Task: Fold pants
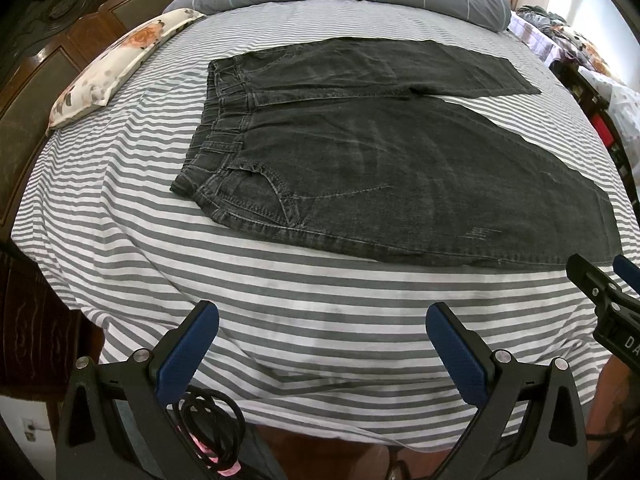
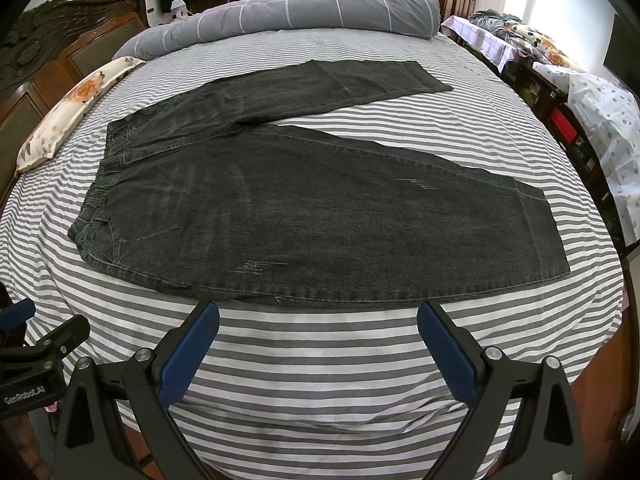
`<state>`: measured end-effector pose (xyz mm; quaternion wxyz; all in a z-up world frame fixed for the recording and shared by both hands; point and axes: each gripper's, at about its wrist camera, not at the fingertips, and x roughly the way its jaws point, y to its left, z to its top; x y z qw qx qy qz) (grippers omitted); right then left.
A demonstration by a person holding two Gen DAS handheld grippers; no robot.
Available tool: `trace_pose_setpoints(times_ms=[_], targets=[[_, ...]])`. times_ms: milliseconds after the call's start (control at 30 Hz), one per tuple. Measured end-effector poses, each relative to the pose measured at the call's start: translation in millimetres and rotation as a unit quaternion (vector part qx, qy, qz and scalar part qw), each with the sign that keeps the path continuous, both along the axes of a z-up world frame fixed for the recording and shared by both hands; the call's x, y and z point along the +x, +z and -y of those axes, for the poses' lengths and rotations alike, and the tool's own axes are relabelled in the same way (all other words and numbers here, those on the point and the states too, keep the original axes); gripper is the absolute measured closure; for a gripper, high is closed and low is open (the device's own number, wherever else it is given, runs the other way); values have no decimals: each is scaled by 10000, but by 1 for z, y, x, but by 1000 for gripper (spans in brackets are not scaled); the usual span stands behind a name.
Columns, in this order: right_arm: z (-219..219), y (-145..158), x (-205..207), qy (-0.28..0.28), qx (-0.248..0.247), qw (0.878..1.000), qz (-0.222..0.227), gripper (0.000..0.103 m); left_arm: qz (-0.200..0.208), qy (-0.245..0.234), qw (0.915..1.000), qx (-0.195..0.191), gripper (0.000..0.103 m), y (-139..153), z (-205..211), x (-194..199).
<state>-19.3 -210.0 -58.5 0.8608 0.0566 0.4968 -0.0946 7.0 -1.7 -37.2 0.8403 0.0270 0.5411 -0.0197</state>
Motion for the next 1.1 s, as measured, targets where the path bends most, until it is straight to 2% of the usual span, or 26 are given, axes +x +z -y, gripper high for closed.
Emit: trace_pose_setpoints(times_ms=[467, 667, 833, 900, 967, 1100], targets=[[-1, -1, 1, 0, 15, 10000, -28, 5, -20, -18, 10000, -6, 0, -1, 1, 2], [0, -7, 3, -38, 44, 10000, -9, 5, 16, -21, 9998, -196, 0, -6, -8, 9], [6, -11, 4, -57, 171, 9998, 96, 5, 230, 30, 9990, -381, 2, -6, -28, 24], [6, -13, 7, -46, 227, 9996, 145, 5, 352, 111, 9986, -389, 6, -5, -42, 36], [7, -15, 10, -48, 224, 9996, 176, 5, 404, 181, 9980, -442, 17, -5, -53, 47], [6, -17, 21, -20, 256, 9992, 296, 5, 479, 415, 9956, -684, 33, -7, -88, 84]])
